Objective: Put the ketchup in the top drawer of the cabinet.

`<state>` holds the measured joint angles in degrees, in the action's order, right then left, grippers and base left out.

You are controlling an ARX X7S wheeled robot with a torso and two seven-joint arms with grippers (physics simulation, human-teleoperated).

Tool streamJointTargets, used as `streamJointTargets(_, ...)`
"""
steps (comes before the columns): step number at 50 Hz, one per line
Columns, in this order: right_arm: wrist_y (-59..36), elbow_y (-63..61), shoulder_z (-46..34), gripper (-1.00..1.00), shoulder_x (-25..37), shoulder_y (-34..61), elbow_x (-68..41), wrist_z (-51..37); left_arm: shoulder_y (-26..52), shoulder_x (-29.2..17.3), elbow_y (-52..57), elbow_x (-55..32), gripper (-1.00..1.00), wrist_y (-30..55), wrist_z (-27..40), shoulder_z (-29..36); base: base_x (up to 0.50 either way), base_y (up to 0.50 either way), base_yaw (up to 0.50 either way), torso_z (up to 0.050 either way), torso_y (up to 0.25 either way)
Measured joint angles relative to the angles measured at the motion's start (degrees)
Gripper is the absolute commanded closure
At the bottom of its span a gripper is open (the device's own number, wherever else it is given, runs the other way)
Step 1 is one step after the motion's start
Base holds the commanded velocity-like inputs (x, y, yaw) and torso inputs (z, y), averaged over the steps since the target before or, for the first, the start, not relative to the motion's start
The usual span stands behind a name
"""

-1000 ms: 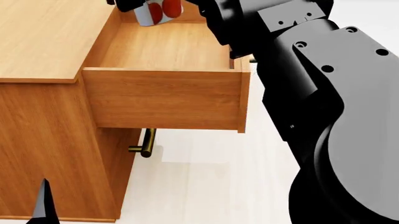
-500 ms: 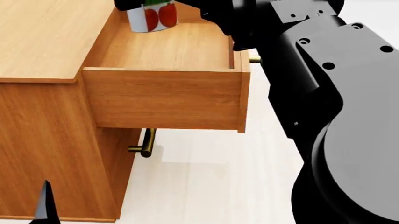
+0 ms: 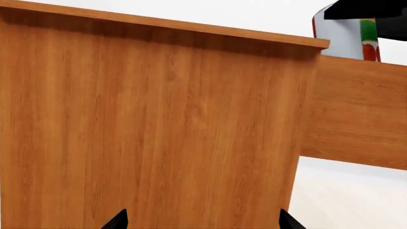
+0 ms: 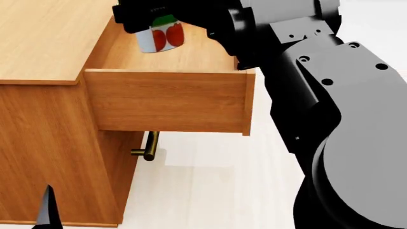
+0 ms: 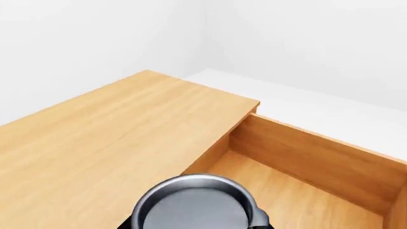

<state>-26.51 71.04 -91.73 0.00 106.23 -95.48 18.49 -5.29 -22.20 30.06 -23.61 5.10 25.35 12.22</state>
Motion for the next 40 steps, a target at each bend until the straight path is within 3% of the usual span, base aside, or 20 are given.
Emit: streamJointTargets(40, 1.0, 0.2, 0.7, 1.0, 0.0, -3.0, 3.0, 0.4, -0.4, -0.7, 0.4, -0.1, -1.0, -0.2, 0.9, -0.1, 0.0, 0.0, 0.0, 0.0, 0.0)
